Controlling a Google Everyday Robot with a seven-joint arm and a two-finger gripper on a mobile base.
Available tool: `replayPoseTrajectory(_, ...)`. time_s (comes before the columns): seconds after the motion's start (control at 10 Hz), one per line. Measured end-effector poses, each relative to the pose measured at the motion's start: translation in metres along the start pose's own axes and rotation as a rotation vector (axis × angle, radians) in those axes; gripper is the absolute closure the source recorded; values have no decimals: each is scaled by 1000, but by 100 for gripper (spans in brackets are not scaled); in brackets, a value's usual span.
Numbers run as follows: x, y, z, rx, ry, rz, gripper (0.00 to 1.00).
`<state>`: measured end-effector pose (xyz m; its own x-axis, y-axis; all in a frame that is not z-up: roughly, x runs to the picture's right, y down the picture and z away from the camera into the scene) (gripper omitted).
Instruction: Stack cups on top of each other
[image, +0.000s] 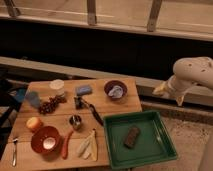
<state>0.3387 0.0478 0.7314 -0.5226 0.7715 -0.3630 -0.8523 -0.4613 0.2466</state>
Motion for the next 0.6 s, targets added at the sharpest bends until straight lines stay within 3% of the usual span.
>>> replayPoseTrajectory(0.6, 1, 0, 0, 3, -7, -7, 20)
